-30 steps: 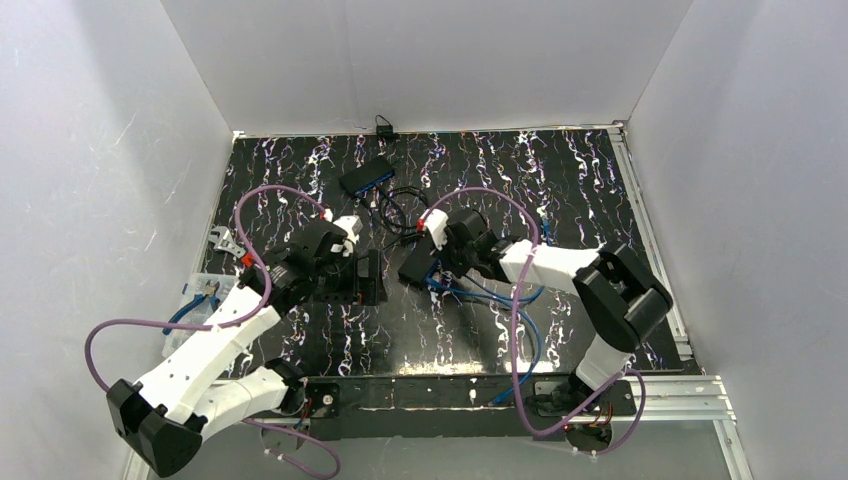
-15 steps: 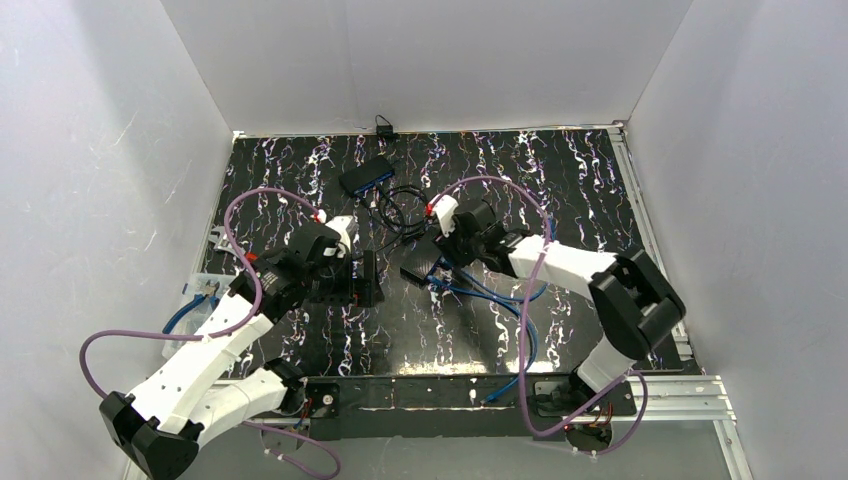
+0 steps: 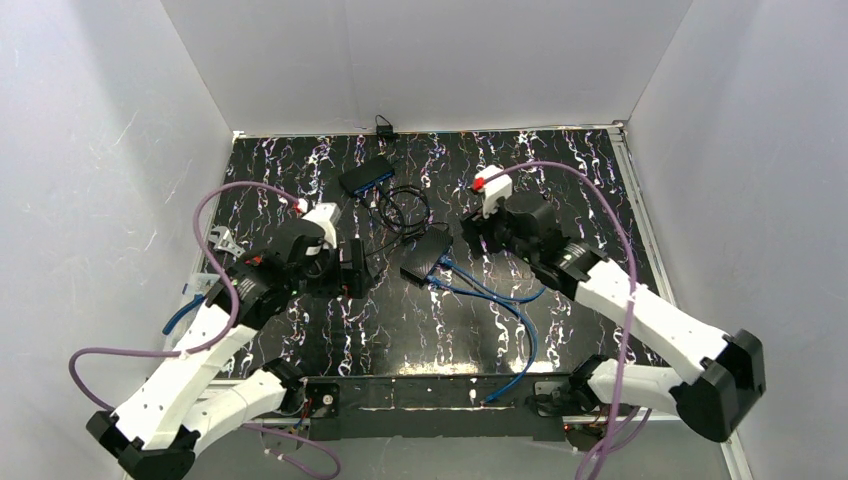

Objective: Insert the plug into the switch port
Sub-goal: Reset both arms

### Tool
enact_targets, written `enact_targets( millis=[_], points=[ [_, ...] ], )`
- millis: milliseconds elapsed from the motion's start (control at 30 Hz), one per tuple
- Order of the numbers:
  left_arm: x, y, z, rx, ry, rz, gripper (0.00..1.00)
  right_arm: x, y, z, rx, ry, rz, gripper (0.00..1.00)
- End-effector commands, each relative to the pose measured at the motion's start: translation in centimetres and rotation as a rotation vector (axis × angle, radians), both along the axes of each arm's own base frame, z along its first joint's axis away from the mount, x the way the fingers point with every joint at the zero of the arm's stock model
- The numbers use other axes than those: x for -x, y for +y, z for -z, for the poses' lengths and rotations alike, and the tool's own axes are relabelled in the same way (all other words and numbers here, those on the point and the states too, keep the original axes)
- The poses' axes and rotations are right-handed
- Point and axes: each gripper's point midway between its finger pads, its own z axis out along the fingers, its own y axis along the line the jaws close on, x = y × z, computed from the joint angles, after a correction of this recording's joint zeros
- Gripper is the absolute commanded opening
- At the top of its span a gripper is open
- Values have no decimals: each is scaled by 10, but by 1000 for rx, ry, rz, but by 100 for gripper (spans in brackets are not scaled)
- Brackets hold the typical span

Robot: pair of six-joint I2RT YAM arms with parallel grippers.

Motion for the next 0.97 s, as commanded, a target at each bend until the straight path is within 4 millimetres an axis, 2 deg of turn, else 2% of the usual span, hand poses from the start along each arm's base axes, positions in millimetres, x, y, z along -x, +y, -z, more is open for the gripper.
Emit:
enact_targets(
  millis=[0,233,500,667,933],
  points=[
    [-6,22,-34,-28,-139,-51,98,12,-35,-31,-47,10,152,77],
    [-12,48,-62,-51,-276,-155,98,41,-67,-54,-123,-3,222,80],
    [-9,63,-68,-74,-341,-177,98,66,-106,-78,-235,-66,316,82],
    [-6,66,-66,-72,-353,-176,98,78,-118,-72,-246,-46,346,82],
    [0,62,-64,-51,-376,-123,98,79,-130,-56,-224,-26,409,83]
  ],
)
